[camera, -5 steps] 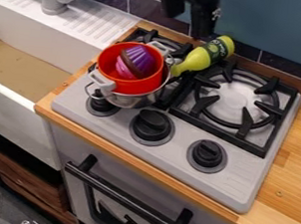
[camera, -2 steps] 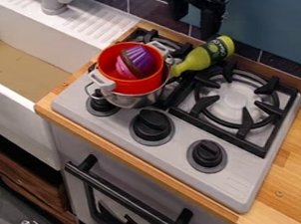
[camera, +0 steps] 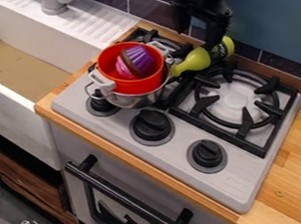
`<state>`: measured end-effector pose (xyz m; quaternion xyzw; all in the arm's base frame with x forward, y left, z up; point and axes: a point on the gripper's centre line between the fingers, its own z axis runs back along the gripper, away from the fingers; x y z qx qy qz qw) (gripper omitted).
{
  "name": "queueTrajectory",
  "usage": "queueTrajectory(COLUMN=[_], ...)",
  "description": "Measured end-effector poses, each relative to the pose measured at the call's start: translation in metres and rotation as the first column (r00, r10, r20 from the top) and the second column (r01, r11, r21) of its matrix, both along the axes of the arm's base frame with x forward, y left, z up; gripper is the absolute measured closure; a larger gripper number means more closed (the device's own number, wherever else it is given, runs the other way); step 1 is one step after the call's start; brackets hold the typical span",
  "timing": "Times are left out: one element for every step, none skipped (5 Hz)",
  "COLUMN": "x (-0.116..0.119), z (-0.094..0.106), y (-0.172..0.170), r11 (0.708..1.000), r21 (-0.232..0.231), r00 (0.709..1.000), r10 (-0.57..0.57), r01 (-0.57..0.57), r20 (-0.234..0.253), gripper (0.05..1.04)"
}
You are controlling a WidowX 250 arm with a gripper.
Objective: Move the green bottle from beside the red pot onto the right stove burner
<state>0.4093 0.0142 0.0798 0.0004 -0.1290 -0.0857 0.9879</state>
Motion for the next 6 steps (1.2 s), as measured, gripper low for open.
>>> queueTrajectory(x=[0.002,0.005,0.008,0.010,0.010,0.009], z=[-0.009,-0.012,-0.022,-0.023,-0.023,-0.030], y=[-0.002,-0.004,-0.004,-0.004,-0.004,-0.004], r11=[1.000,0.999,0.998,0.997,0.997,0.997], r21=[-0.002,0.014,0.043,0.059,0.060,0.061], r00=[0.999,0.999,0.999,0.999,0.999,0.998], r10=[0.020,0.036,0.047,0.042,0.045,0.056], r01=[-0.020,-0.036,-0.046,-0.041,-0.044,-0.055], r20=[-0.027,-0.015,-0.019,-0.006,-0.005,-0.017], gripper=[0.083,0.083,0.083,0.083,0.130,0.399])
